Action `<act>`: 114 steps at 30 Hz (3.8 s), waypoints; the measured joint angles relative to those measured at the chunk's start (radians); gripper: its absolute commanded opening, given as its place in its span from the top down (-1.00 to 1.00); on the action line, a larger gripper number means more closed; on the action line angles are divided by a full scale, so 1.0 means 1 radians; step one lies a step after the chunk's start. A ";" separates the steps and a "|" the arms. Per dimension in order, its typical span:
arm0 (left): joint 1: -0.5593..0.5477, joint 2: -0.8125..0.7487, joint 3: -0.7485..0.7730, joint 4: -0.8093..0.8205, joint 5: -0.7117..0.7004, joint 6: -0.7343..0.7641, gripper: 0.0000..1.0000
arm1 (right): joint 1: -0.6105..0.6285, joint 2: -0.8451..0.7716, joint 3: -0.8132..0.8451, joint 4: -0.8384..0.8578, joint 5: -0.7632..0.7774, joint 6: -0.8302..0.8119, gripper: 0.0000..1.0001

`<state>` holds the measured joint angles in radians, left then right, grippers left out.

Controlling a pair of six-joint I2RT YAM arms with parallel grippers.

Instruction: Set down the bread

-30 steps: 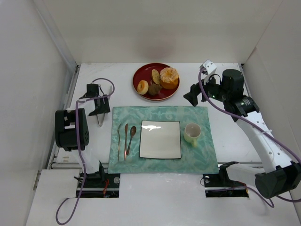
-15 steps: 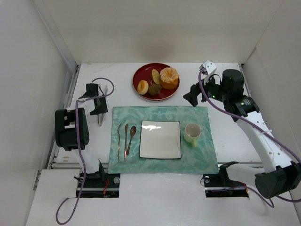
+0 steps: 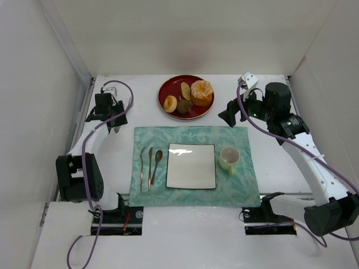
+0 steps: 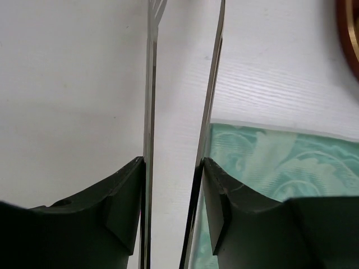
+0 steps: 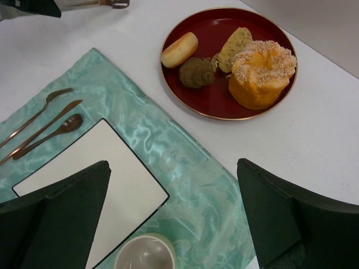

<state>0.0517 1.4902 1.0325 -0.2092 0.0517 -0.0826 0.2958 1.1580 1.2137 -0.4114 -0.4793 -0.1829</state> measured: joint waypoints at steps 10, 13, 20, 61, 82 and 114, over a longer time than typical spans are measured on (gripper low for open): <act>-0.100 -0.134 0.090 -0.086 0.047 -0.016 0.21 | 0.000 0.000 0.000 0.000 0.000 0.001 -1.00; -0.145 -0.164 0.140 -0.113 0.053 -0.026 0.21 | 0.000 0.000 0.000 0.000 0.000 0.001 -1.00; -0.327 -0.168 0.268 -0.154 0.087 -0.060 0.21 | 0.000 0.000 0.000 0.000 0.000 0.001 -1.00; -0.385 0.537 0.841 -0.285 0.085 -0.087 0.21 | 0.000 0.000 0.000 0.001 0.013 0.003 -1.00; -0.385 0.700 1.018 -0.382 0.123 -0.069 0.21 | 0.000 0.000 0.000 0.001 0.020 0.003 -1.00; -0.385 0.580 1.027 -0.374 0.060 -0.060 0.62 | 0.000 -0.006 0.000 0.002 0.027 0.003 -1.00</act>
<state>-0.3336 2.0705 2.0590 -0.5835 0.1112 -0.1421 0.2955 1.1515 1.2133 -0.4095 -0.4526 -0.1795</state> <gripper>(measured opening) 0.283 0.998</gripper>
